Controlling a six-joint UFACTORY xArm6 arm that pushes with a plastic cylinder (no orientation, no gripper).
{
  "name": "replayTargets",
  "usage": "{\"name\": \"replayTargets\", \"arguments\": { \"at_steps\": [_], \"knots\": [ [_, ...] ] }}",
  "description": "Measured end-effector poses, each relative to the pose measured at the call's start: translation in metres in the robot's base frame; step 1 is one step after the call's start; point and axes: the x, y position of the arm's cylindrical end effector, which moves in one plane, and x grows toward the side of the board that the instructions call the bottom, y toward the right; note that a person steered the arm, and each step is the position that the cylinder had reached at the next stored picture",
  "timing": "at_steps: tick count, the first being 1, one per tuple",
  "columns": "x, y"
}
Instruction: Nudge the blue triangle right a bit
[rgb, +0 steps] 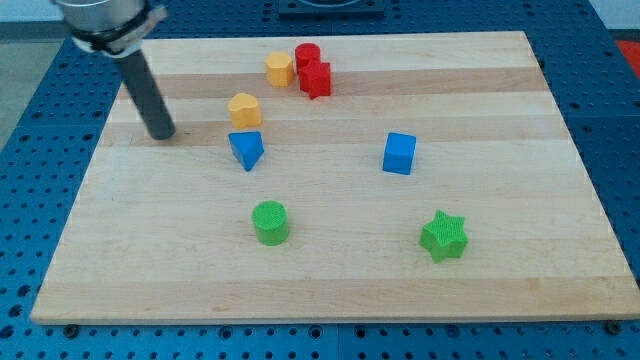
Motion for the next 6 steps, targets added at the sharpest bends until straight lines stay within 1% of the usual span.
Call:
{"name": "replayTargets", "arguments": {
  "at_steps": [1,2,3,4,6],
  "knots": [
    [-0.029,0.063],
    [-0.035,0.075],
    [-0.004,0.034],
    [0.021,0.028],
    [0.015,0.073]
  ]
}}
